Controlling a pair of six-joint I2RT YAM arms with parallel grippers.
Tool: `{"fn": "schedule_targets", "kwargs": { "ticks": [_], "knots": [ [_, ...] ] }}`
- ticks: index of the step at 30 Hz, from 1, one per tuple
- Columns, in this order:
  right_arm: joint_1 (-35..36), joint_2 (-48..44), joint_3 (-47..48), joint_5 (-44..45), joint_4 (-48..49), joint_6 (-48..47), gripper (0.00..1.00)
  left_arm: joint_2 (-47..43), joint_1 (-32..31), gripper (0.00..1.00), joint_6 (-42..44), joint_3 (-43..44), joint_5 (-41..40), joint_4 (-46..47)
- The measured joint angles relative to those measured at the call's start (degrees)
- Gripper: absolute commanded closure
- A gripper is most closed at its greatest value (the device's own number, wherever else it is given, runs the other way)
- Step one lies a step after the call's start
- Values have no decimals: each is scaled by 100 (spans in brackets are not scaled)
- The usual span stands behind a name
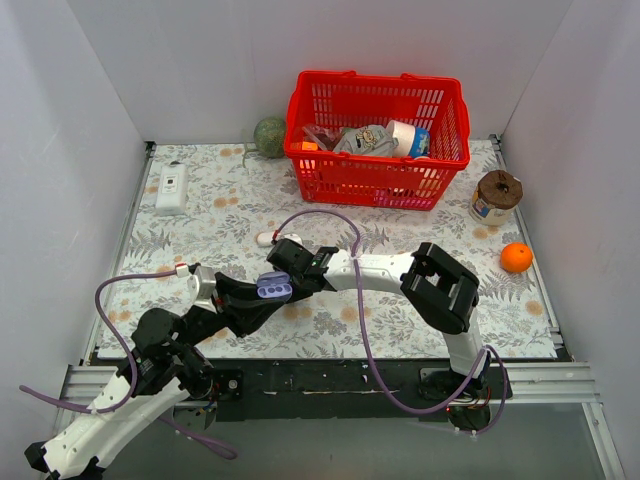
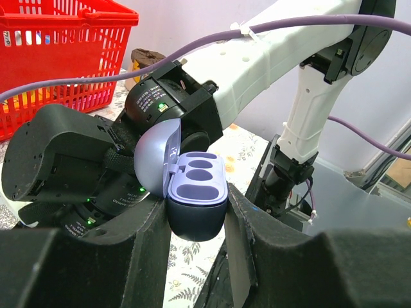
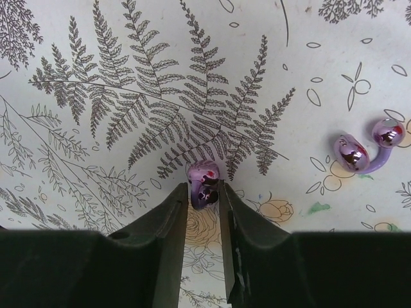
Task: Insert the wireless bluetooth earbuds into the charging case
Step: Adjust the earbud at the center of the board.
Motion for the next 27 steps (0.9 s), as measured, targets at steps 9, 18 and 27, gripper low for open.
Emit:
{"fn": "schedule_targets", "kwargs": {
  "ticks": [9,18,27],
  "knots": [
    [0,0,0,4,-2,-31,72,0,0,100,-2,0,0,0],
    [0,0,0,39,-22,-160,64,0,0,100,-4,0,0,0],
    [4,0,44,157,-83,-256,68,0,0,100,-4,0,0,0]
  ]
}}
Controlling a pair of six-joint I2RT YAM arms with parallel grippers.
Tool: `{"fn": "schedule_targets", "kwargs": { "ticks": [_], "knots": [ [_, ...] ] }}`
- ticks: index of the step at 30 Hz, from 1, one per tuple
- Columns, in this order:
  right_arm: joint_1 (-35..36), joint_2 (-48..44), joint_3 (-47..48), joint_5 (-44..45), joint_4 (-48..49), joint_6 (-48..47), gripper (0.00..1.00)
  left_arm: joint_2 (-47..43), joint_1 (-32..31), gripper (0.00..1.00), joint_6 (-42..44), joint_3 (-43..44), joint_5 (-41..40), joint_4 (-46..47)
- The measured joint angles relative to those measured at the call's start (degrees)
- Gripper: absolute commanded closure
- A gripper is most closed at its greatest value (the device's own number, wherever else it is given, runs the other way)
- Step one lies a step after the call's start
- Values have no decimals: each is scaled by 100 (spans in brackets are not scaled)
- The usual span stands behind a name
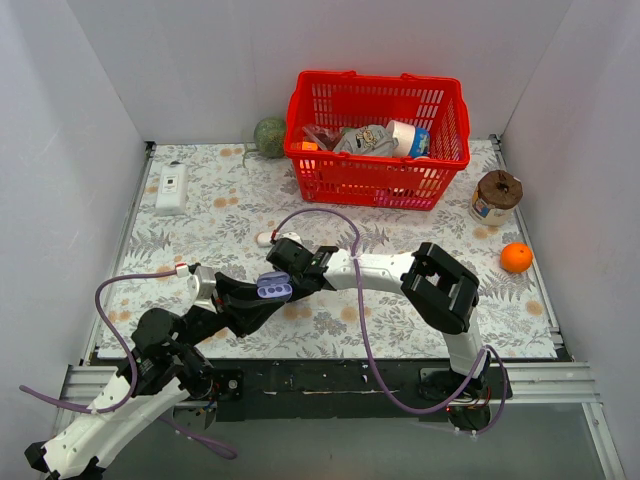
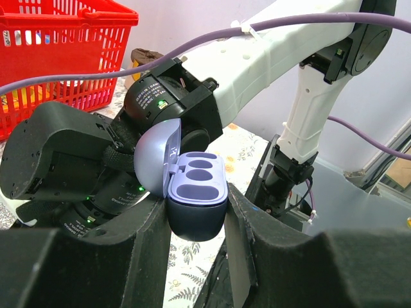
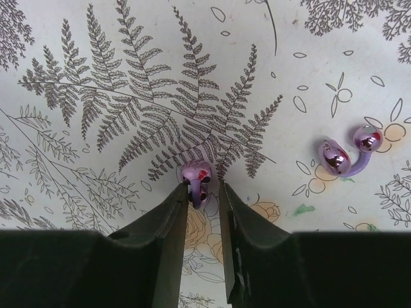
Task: Insert the wireless bluetooth earbuds into the charging case
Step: Adjust the earbud at the center of the board, then pick up the earbud from the center of the board.
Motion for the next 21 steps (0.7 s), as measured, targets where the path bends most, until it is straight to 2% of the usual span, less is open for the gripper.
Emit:
{"fn": "schedule_targets", "kwargs": {
  "ticks": [7,10,11,17,21],
  "knots": [
    [11,0,46,31,-4,-48,80,0,0,100,-2,0,2,0],
    [11,0,46,42,-2,-59,90,0,0,100,-2,0,2,0],
    [13,0,50,42,2,-61,98,0,0,100,-2,0,2,0],
    [22,-94,-35,179,35,-131,99,0,0,100,0,0,0,-2],
    [2,-966,-678,428,-22,-516,99,7,0,100,9,39,-9,-72]
  ]
}}
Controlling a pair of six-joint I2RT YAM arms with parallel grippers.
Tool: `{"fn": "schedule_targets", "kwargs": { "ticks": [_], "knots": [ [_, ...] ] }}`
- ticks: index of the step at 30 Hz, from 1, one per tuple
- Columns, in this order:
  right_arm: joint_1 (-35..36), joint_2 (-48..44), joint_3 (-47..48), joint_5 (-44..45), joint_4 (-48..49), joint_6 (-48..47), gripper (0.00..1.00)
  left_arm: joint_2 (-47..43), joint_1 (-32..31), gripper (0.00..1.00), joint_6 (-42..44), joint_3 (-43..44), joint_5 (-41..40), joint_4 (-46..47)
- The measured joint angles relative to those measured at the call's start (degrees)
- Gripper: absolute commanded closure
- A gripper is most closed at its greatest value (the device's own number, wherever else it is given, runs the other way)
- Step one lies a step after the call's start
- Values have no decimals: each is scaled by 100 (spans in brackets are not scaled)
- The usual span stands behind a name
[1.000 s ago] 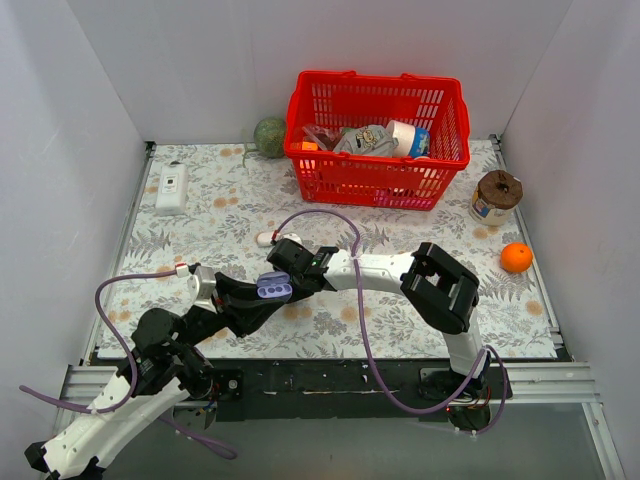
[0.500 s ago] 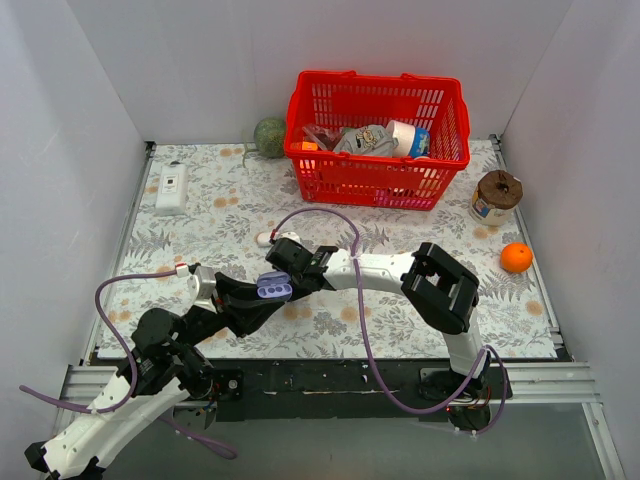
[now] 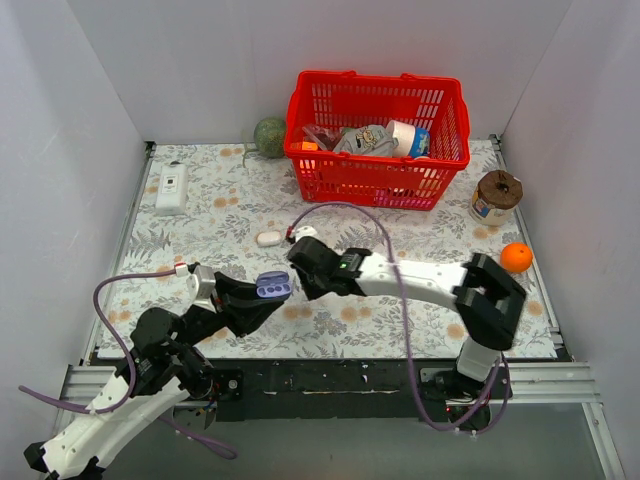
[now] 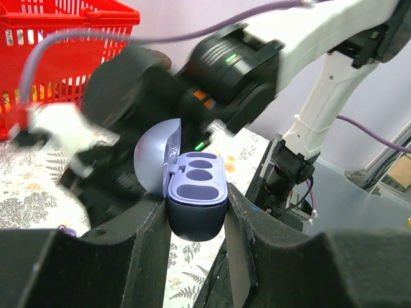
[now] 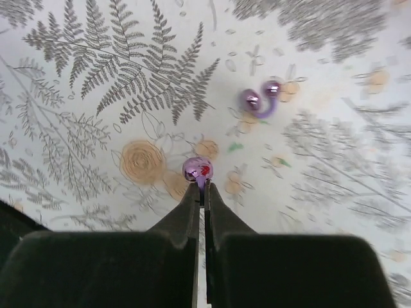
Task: Insert the wireless bluetooth earbuds into the charging case
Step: Pick up the earbud from the center of the board, then place the earbud in the charging case.
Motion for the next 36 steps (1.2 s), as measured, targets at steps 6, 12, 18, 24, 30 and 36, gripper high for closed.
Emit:
{"fn": "schedule_targets", "kwargs": {
  "ticks": [6,12,18,24,30,36],
  "knots": [
    [-122,-2500,-654,369,-264,-1268,99,245,0,100,17,205,-28,37],
    [-142,-3847,-177,330,-1054,-2671,99,1145,0,100,90,262,195,490],
    [-142,-4701,92,-614,-1867,-3637,99,2505,0,100,348,728,1346,925],
    [-142,-5213,645,-1773,-2612,-4175,99,3501,0,100,643,1213,2627,1110],
    [-129,-5099,901,-2667,-3088,-4356,99,4546,13,100,1172,2127,3491,691],
    [-81,-4798,933,-3036,-3187,-4380,99,4929,28,100,1478,2273,3847,402]
  ]
}}
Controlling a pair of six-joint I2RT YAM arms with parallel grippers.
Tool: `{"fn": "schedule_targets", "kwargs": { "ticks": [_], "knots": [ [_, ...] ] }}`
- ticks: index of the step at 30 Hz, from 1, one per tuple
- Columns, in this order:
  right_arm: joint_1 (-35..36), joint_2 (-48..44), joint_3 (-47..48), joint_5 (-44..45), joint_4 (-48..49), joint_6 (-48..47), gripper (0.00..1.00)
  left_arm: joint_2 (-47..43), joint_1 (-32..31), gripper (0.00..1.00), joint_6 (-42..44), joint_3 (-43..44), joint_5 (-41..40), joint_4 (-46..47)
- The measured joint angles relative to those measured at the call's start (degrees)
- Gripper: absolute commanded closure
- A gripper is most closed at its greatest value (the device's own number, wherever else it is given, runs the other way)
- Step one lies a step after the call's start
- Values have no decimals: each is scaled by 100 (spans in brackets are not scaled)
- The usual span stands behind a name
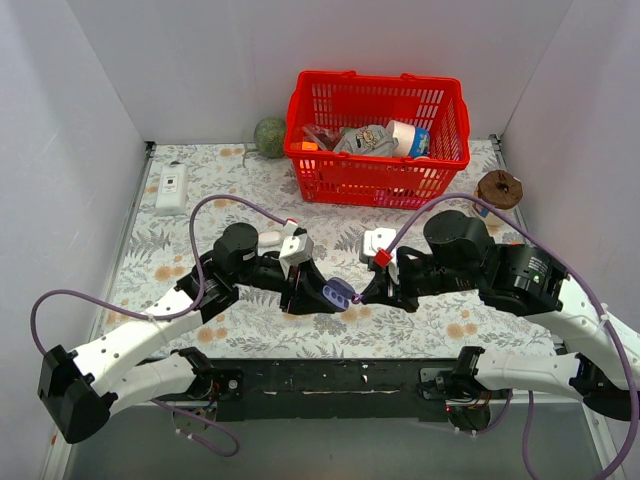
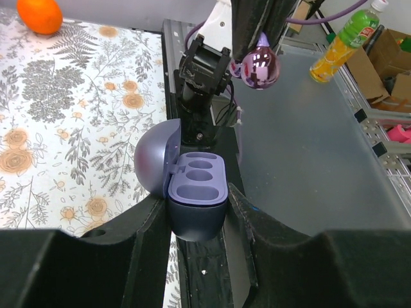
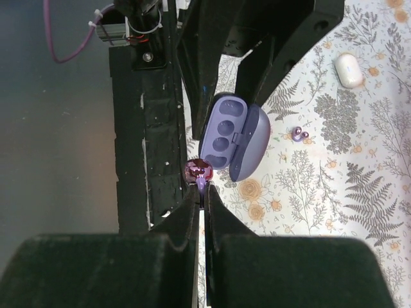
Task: Insert the wireless bluetooth earbuds into the charging case
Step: Place the earbud in the charging case.
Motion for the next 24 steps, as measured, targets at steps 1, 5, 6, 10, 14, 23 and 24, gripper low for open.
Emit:
{"fn": "schedule_targets", "kwargs": {
  "ticks": [1,5,6,10,14,23,24],
  "knots": [
    [0,24,0,-50,4,-2,99,44,0,100,46,2,52,-44],
    [0,107,0,-208,116,0,99,120,0,100,146,2,164,-201],
    [0,133,0,-238,170,2,99,122,0,100,160,2,188,-227],
    [0,238,-52,-337,446,15,99,122,0,100,221,2,238,-258],
    [0,391,-55,-426,632,35,99,122,0,100,282,2,243,-262],
    [0,691,-118,-507,839,57,99,118,0,100,348,2,245,-264],
    [0,706,-138,-507,844,59,99,116,0,100,352,2,243,-262]
  ]
}}
